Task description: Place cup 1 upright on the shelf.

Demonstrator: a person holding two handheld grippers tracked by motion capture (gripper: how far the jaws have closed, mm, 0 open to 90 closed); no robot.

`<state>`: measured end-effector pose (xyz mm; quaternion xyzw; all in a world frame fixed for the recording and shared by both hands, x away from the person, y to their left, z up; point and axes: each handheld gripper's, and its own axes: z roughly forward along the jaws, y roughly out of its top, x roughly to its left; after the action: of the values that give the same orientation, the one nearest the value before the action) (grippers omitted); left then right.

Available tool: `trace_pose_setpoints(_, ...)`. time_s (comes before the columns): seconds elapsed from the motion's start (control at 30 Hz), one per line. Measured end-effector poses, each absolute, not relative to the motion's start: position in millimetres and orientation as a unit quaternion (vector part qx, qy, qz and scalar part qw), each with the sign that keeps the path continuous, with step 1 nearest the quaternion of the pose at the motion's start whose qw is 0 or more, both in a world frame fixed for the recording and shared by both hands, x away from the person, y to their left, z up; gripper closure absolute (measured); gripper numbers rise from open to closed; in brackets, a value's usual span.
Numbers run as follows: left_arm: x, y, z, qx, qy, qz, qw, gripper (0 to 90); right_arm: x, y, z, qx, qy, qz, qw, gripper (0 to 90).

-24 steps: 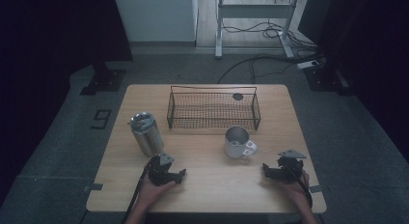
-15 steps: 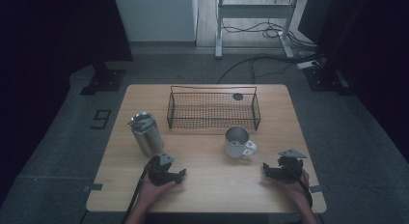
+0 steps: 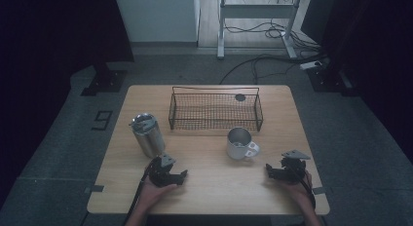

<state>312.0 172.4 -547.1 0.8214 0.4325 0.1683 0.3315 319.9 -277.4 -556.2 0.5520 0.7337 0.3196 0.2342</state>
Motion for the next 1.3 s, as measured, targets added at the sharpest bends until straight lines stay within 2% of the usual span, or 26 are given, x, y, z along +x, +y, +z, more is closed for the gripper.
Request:
trace_pose_setpoints(0.3,303.4,186.5,-529.5,0.805,0.423,0.177,0.377,20.0,320.0,-277.5,-556.1,0.552,0.734,0.32,0.234,5.6)
trace_pose_setpoints(0.77,289.2,220.7,-497.0,0.766,0.427,0.177,0.447,19.9,320.4,-277.5,-556.1,0.554,0.732,0.32,0.235,6.1)
trace_pose_setpoints(1.3,284.7,249.7,-480.2,0.733,0.458,0.196,0.463,17.8,320.5,-277.7,-556.0,0.555,0.73,0.32,0.236,6.8)
